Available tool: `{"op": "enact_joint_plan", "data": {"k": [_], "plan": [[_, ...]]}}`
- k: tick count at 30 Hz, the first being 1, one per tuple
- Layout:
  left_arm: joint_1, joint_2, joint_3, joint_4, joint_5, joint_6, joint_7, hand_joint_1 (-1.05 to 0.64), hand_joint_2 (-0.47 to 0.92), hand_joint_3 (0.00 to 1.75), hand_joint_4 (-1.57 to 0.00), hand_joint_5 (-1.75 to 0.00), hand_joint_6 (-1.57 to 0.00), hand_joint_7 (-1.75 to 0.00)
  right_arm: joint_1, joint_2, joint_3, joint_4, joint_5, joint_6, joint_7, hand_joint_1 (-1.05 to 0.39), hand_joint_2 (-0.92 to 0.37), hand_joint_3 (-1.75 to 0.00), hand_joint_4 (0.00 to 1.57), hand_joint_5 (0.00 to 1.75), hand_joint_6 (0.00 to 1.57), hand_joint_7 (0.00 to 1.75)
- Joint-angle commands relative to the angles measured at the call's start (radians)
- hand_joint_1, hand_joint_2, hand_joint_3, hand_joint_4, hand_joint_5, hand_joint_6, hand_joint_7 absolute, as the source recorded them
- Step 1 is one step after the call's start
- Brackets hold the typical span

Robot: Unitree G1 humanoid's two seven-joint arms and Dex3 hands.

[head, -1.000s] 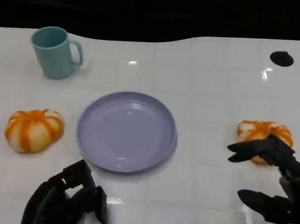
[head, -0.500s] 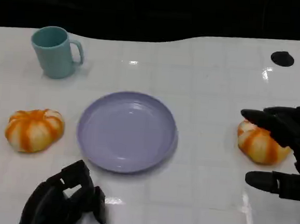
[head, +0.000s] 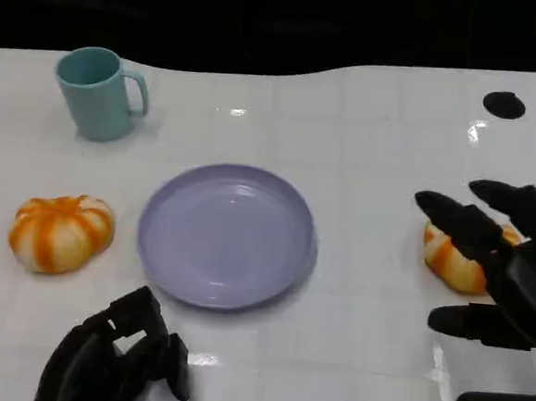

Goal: Grasp the bread from the table and place it into the plate.

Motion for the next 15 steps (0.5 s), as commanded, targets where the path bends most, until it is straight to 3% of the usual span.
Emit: {"op": "enact_joint_plan", "data": {"k": [1,9,15], "plan": [[0.002,0.019,0.004,-0.009,-0.001,0.005,-0.008,-0.64,0.92,0.23,-0.80,-1.75,-0.65,-1.64,-0.053,-0.018,0.063,0.034,-0.067,0.077,-0.049,-0.60,-0.88,0.00,0.00,0.43,0.26,0.13],[0.004,0.019,0.006,-0.015,-0.002,0.010,-0.005,-0.64,0.92,0.22,-0.79,-1.75,-0.66,-1.61,-0.134,-0.018,0.176,0.123,-0.136,0.208,-0.066,-0.61,-0.83,-0.01,0.00,0.45,0.26,0.11],[0.005,0.016,0.005,-0.013,0.002,-0.005,-0.006,-0.64,0.92,0.22,-0.80,-1.75,-0.67,-1.61,-0.177,-0.025,0.220,0.198,-0.128,0.261,-0.089,-0.63,-0.84,-0.01,0.00,0.46,0.27,0.10]]}}
